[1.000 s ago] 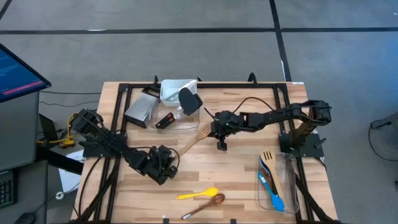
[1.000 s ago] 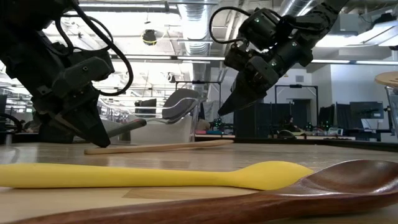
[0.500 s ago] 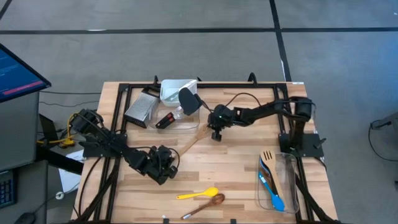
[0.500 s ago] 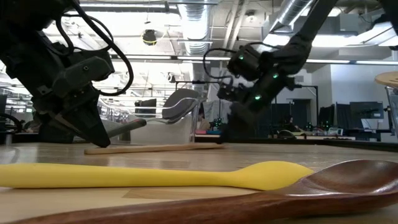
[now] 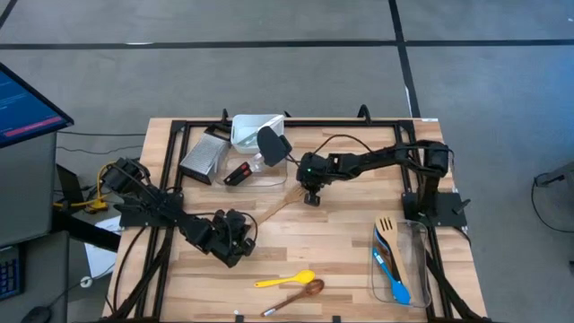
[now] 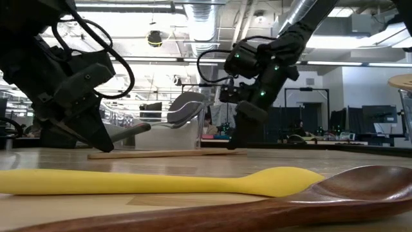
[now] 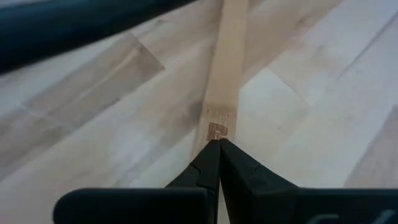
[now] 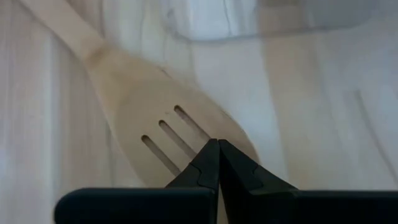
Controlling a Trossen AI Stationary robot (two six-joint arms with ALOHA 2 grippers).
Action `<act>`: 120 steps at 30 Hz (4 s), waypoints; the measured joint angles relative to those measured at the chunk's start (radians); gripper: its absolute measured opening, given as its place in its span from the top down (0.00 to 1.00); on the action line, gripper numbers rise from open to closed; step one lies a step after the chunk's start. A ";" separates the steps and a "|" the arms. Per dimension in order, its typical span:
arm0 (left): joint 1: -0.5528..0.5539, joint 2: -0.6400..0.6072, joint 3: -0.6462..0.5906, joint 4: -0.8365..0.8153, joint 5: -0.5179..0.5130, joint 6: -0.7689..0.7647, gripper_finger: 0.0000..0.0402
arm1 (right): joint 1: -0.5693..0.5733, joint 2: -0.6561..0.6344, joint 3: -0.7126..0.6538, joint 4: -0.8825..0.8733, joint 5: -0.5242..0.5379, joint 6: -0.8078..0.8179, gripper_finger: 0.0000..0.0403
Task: Pick & Place Kitchen Items
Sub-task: Put the wooden slotted spatula into the bottom transparent bin
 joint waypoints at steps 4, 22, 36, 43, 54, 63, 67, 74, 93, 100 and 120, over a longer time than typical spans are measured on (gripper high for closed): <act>0.001 0.000 0.000 0.002 -0.028 0.000 0.99 | 0.008 -0.027 0.000 -0.071 -0.007 0.005 1.00; 0.000 -0.164 -0.001 0.052 -0.249 0.212 0.99 | 0.024 -0.030 0.005 -0.113 -0.013 0.028 1.00; 0.016 -0.349 -0.045 0.103 -0.009 0.447 0.99 | 0.028 -0.030 0.006 -0.115 -0.009 0.098 1.00; 0.086 -0.386 -0.049 0.102 0.167 0.505 0.99 | 0.028 -0.030 0.006 -0.114 -0.009 0.098 1.00; 0.278 -0.378 0.142 0.096 0.343 0.827 0.99 | 0.028 -0.030 0.006 -0.102 -0.009 0.096 1.00; 0.316 -0.217 0.395 -0.181 0.344 0.942 1.00 | 0.027 -0.030 0.006 -0.102 -0.009 0.082 1.00; 0.330 -0.122 0.493 -0.369 0.348 0.933 1.00 | 0.027 -0.030 0.005 -0.095 -0.009 0.079 1.00; 0.404 -0.062 0.525 -0.505 0.517 0.841 0.99 | 0.027 -0.030 0.005 -0.090 -0.009 0.079 1.00; 0.426 -0.061 0.382 -0.487 0.528 0.840 0.74 | 0.026 -0.030 0.005 -0.087 -0.009 0.068 1.00; 0.426 -0.061 0.307 -0.372 0.580 0.840 0.57 | 0.026 -0.030 0.005 -0.087 -0.009 0.068 1.00; 0.426 -0.061 0.161 -0.135 0.562 0.786 0.42 | 0.026 -0.030 0.005 -0.079 -0.008 0.069 1.00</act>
